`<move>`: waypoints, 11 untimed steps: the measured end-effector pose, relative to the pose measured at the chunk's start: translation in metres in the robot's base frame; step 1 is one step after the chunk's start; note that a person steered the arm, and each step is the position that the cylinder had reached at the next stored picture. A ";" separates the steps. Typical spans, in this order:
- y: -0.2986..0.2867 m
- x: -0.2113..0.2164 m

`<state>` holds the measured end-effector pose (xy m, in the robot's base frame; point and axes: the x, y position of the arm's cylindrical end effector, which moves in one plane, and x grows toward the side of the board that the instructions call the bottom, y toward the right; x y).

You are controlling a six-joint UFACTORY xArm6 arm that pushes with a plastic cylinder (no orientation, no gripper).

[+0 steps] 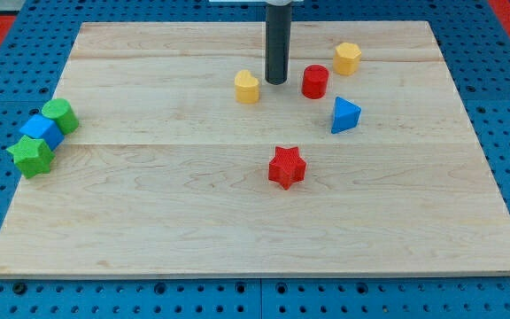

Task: Slide the yellow heart slightly left

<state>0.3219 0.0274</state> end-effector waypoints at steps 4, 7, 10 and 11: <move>-0.002 0.010; -0.025 0.010; -0.062 0.010; -0.074 0.010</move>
